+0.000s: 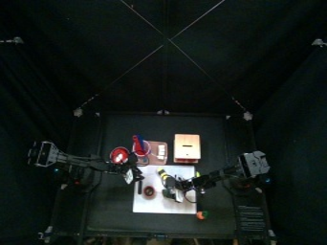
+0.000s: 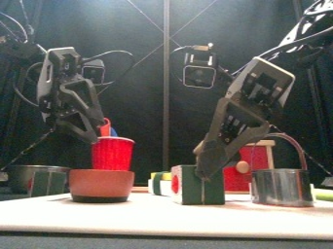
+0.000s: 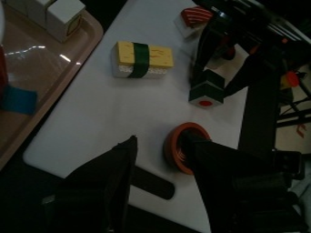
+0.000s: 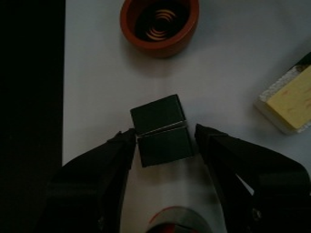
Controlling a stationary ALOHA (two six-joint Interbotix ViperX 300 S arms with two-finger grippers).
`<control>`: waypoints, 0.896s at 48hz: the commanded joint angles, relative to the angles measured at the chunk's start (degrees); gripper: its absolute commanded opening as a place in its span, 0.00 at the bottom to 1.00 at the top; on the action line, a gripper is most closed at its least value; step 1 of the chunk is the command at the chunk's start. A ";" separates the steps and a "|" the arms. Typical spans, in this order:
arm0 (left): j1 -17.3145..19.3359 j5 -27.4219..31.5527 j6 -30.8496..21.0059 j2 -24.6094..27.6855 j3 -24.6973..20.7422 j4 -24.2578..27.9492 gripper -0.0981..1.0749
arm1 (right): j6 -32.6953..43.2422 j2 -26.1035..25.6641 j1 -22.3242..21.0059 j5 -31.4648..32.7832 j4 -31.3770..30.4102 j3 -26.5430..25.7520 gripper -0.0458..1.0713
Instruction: Put sushi roll half into soy sauce container
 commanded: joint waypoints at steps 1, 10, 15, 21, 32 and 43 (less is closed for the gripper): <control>0.26 -0.53 0.18 -0.53 -0.53 0.09 0.78 | -0.18 -0.26 0.44 1.14 -0.35 -4.13 0.83; 0.44 -0.53 0.35 -0.53 -0.26 0.18 0.78 | -0.18 0.79 0.44 3.16 -0.97 -6.24 0.77; 0.88 -0.53 0.44 -0.53 0.44 0.26 0.78 | -0.18 0.88 0.44 3.43 -1.32 -7.21 0.71; 1.76 -0.53 0.44 -1.23 1.49 0.26 0.78 | 0.00 0.70 0.26 3.60 -1.67 -8.00 0.65; 2.81 -1.41 0.35 -4.66 3.69 0.44 0.78 | -0.35 0.44 0.18 3.69 -2.20 -11.95 0.65; 3.69 -2.46 0.26 -7.03 5.54 0.44 0.78 | -0.09 1.41 -0.62 3.69 -4.66 -17.05 0.65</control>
